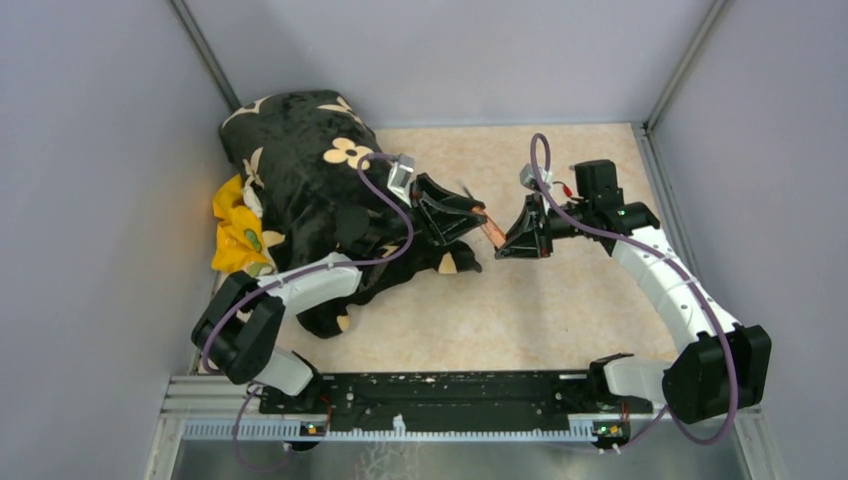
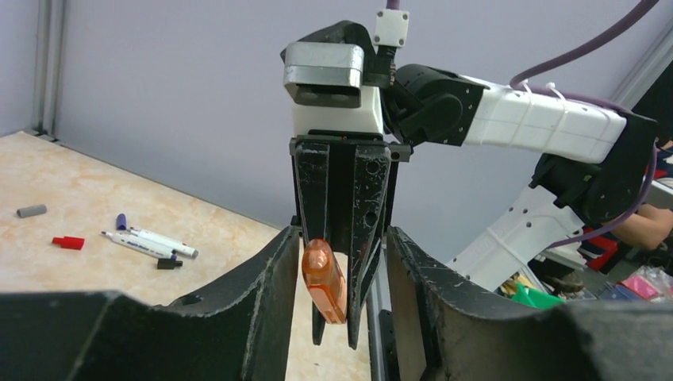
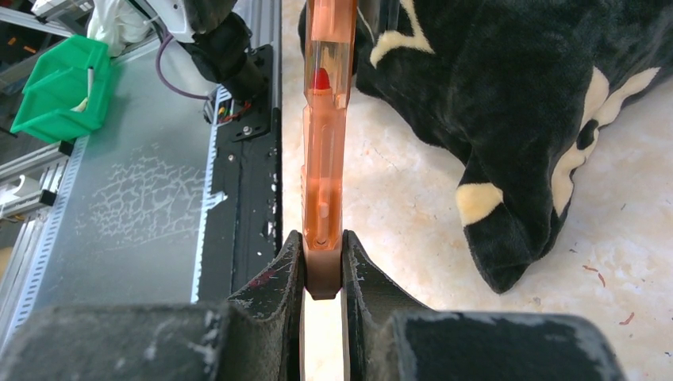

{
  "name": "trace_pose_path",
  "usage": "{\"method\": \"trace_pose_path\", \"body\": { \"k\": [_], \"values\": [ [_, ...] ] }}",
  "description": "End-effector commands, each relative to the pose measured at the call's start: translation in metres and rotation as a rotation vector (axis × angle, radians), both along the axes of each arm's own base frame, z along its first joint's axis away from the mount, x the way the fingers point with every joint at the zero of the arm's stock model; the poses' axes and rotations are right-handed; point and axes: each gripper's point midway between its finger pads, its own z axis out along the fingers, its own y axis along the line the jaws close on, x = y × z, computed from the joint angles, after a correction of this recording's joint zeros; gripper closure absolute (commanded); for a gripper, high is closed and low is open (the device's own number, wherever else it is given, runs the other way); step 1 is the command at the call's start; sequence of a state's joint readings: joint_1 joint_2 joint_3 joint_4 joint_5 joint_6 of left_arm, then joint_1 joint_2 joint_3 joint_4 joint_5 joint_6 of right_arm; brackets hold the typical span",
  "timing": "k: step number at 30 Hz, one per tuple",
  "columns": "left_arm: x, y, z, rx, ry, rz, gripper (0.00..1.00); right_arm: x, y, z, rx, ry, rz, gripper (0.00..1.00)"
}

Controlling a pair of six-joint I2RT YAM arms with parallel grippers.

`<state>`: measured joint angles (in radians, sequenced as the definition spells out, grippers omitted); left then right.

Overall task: Insert the pens into the pen caps
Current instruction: Press the pen cap onto the pen.

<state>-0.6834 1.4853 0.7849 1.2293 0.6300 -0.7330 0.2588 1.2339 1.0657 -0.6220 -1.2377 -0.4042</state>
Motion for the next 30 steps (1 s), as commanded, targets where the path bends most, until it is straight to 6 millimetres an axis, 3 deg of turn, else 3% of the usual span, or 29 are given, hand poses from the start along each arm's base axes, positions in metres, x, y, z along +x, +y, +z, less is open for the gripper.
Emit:
{"method": "trace_pose_path", "body": {
  "k": [1, 6, 12, 22, 30],
  "values": [
    [0.008, 0.005, 0.014, -0.015, -0.007, 0.051, 0.52, -0.004, 0.002, 0.010, 0.034, -0.043, 0.039, 1.00],
    [0.005, 0.000, 0.008, 0.010, -0.002, 0.011, 0.81, -0.003, 0.003, 0.010, 0.038, -0.039, 0.041, 1.00],
    [-0.009, -0.010, -0.011, 0.060, -0.006, -0.071, 0.99, 0.001, 0.005, 0.017, 0.052, -0.019, 0.035, 1.00],
    [-0.036, -0.029, -0.072, 0.171, 0.073, -0.144, 1.00, 0.009, 0.008, 0.014, 0.098, 0.060, 0.040, 1.00],
    [-0.032, -0.034, -0.085, 0.178, 0.103, -0.127, 1.00, 0.021, 0.006, 0.000, 0.101, 0.106, 0.017, 1.00]
  ]
}}
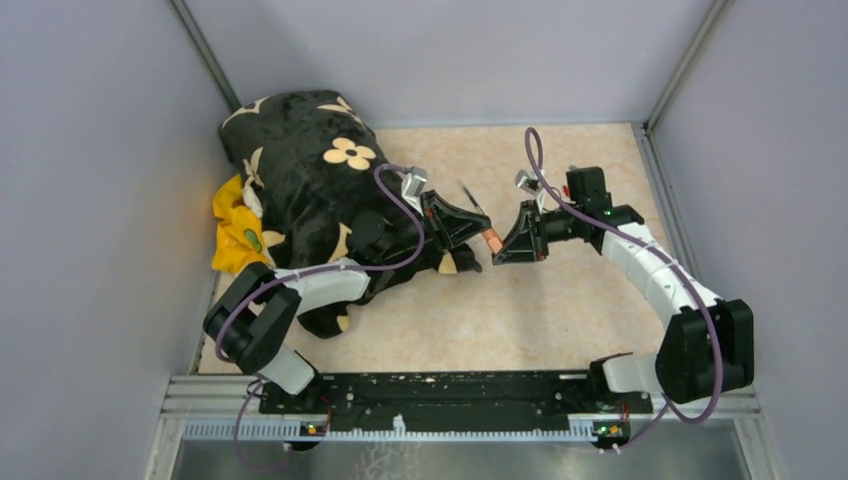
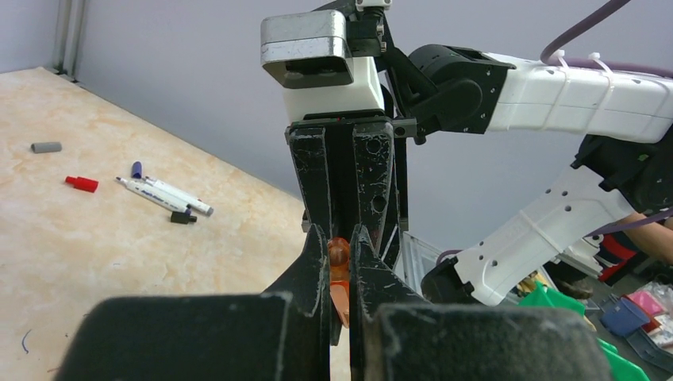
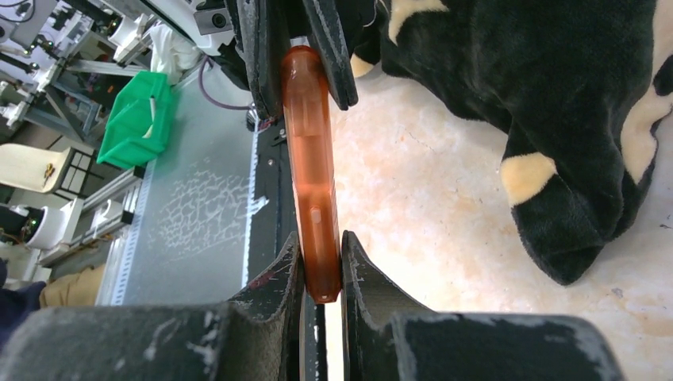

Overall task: Insert the pens into the pen caps
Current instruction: Press the pen cap onto the pen.

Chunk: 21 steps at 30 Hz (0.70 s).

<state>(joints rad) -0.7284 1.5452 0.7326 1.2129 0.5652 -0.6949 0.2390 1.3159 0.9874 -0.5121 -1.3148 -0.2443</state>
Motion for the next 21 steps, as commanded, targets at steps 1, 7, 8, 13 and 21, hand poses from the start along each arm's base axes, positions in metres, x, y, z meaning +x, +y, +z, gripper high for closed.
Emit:
{"method": "trace_pose_path", "body": {
  "k": [1, 7, 8, 13, 21],
  "values": [
    [-0.037, -0.020, -0.042, 0.109, 0.032, -0.167, 1.00, 0.020, 0.003, 0.025, 0.068, -0.113, 0.002, 1.00],
    [-0.068, -0.044, -0.074, 0.159, 0.068, -0.290, 1.00, 0.042, -0.008, 0.027, 0.076, -0.120, -0.061, 1.00],
    [-0.072, -0.045, -0.078, 0.161, 0.076, -0.302, 1.00, 0.045, -0.011, 0.026, 0.078, -0.119, -0.070, 1.00],
    [-0.067, -0.043, -0.076, 0.165, 0.074, -0.253, 0.99, 0.043, -0.023, 0.016, 0.067, -0.131, -0.089, 1.00],
    [0.015, -0.025, -0.014, 0.128, 0.038, 0.048, 0.56, 0.032, -0.033, -0.021, -0.054, -0.186, -0.110, 1.00]
  ]
}}
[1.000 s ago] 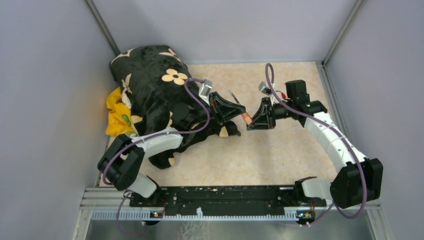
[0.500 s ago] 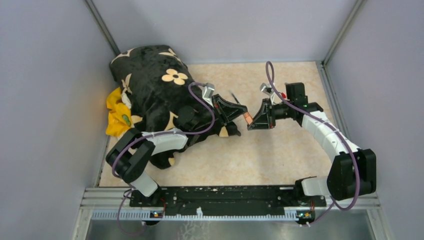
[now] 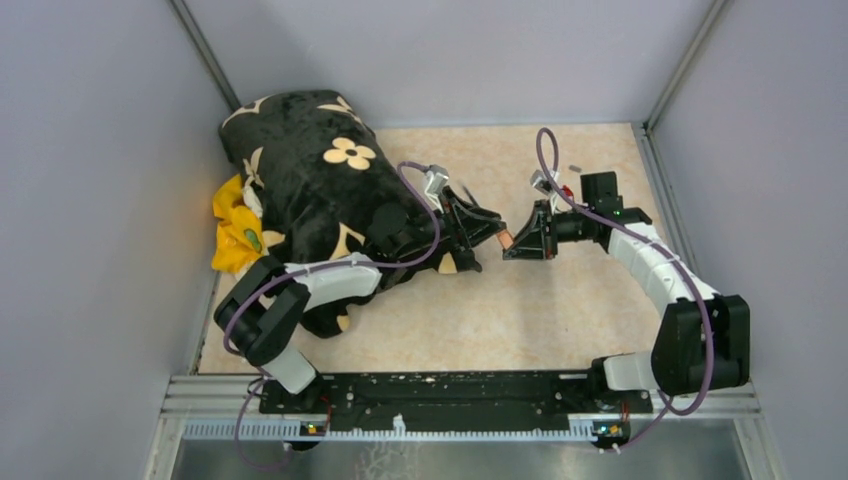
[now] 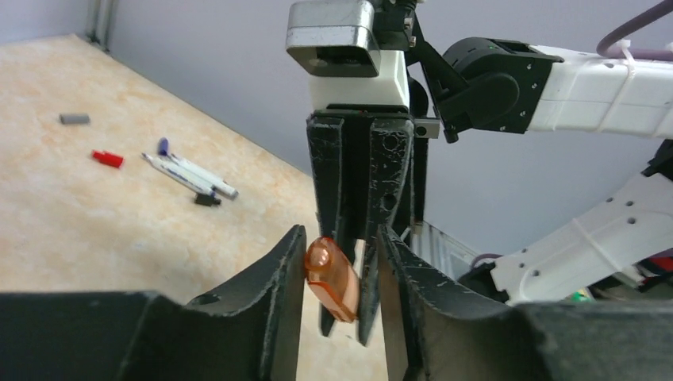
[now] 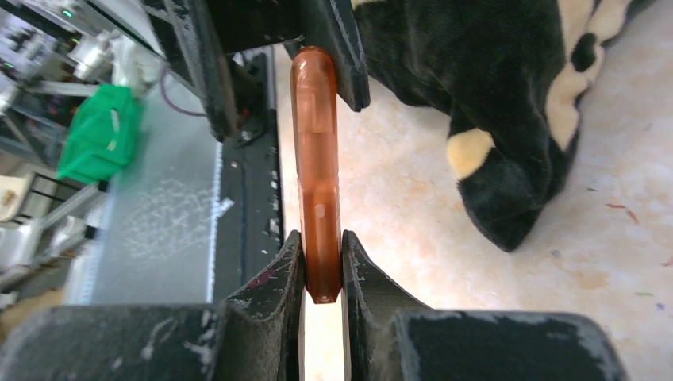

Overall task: Insert the pens into the pen caps
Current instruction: Press the pen cap onto the pen, then place the pen at the center of the board.

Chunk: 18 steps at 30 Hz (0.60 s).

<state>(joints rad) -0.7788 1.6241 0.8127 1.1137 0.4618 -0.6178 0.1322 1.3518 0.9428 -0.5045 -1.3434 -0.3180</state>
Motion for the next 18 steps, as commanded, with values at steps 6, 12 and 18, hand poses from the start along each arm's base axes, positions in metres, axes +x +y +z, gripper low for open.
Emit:
{"method": "trace_pose_path", "body": {
  "k": [6, 12, 18],
  "values": [
    [0.031, 0.055, 0.032, 0.076, -0.052, 0.147, 0.30, 0.016, -0.018, -0.031, -0.167, -0.205, -0.062, 1.00],
    [0.032, 0.091, 0.023, 0.161, -0.144, 0.293, 0.12, 0.054, -0.026, -0.049, -0.264, -0.171, -0.172, 1.00],
    [0.030, 0.118, 0.000, 0.197, -0.113, 0.408, 0.01, 0.114, -0.046, -0.092, -0.459, -0.039, -0.381, 1.00]
  ]
}}
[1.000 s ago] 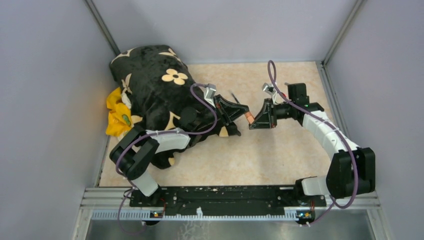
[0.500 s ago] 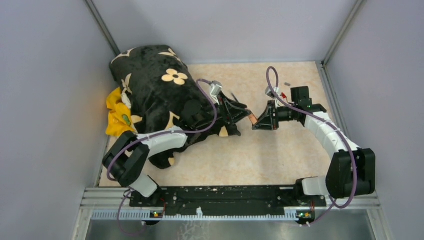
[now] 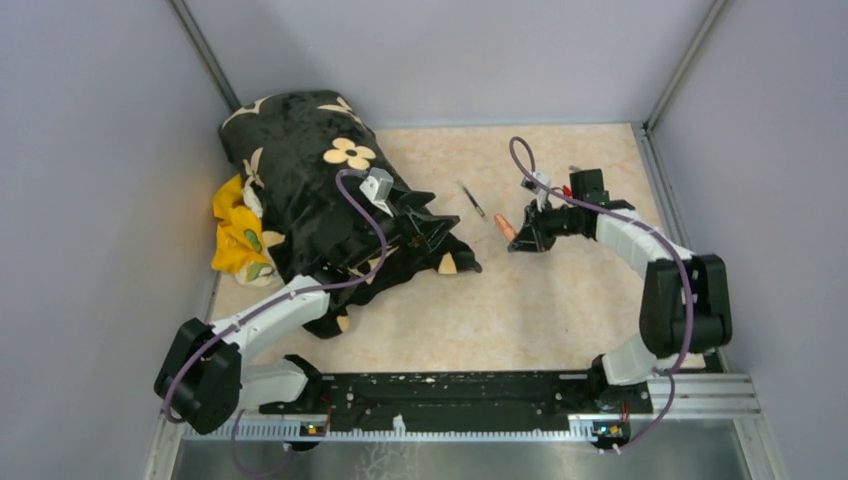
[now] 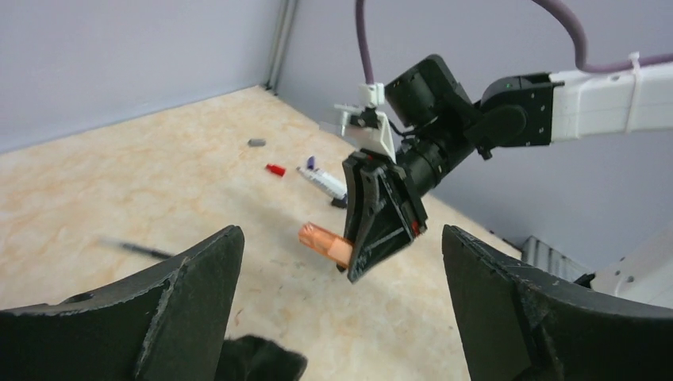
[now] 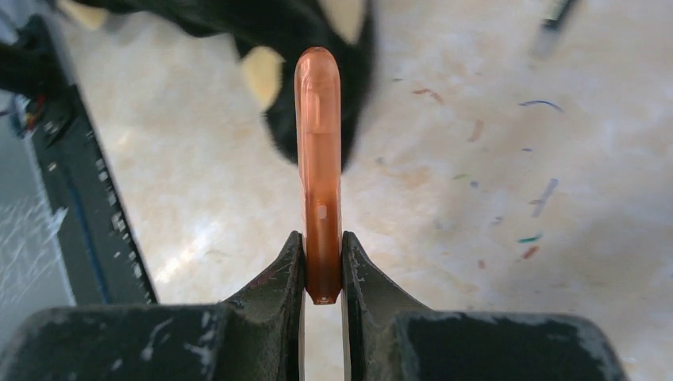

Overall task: Insert the pens into the pen caps
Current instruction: Place the pen at the center of the board.

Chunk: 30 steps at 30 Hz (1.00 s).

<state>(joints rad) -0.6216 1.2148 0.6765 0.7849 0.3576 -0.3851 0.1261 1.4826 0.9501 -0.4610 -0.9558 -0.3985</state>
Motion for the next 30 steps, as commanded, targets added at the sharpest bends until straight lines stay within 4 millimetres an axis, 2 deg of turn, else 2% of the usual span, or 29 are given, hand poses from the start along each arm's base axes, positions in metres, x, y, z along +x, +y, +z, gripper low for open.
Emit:
{"method": "trace_pose_path", "body": {
  "k": [1, 4, 11, 16, 20, 22, 24, 27, 30],
  "values": [
    [0.006, 0.018, -0.035, 0.080, 0.043, 0.103, 0.01, 0.066, -0.020, -0.018, -0.155, -0.004, -0.203, 1.00],
    [0.006, 0.023, -0.045, 0.105, 0.063, 0.118, 0.01, 0.092, -0.022, -0.037, -0.246, 0.023, -0.275, 1.00],
    [0.009, 0.034, -0.053, 0.149, 0.074, 0.168, 0.01, 0.130, -0.013, -0.079, -0.319, 0.136, -0.323, 1.00],
    [0.005, 0.036, -0.052, 0.136, 0.090, 0.166, 0.01, 0.145, -0.007, -0.089, -0.313, 0.178, -0.319, 0.98],
    [-0.003, 0.036, -0.049, 0.089, 0.124, 0.140, 0.01, 0.146, -0.002, -0.097, -0.304, 0.209, -0.301, 0.94],
    [-0.011, 0.034, -0.048, 0.052, 0.140, 0.109, 0.01, 0.145, 0.001, -0.096, -0.291, 0.215, -0.291, 0.88],
    [-0.018, 0.034, -0.047, 0.016, 0.155, 0.085, 0.01, 0.144, 0.002, -0.087, -0.275, 0.198, -0.281, 0.75],
    [-0.027, 0.034, -0.047, -0.028, 0.204, 0.050, 0.01, 0.141, 0.001, -0.066, -0.262, 0.135, -0.270, 0.57],
    [-0.038, 0.032, -0.044, -0.082, 0.250, 0.002, 0.01, 0.135, -0.001, -0.037, -0.246, 0.053, -0.261, 0.48]
  ]
}}
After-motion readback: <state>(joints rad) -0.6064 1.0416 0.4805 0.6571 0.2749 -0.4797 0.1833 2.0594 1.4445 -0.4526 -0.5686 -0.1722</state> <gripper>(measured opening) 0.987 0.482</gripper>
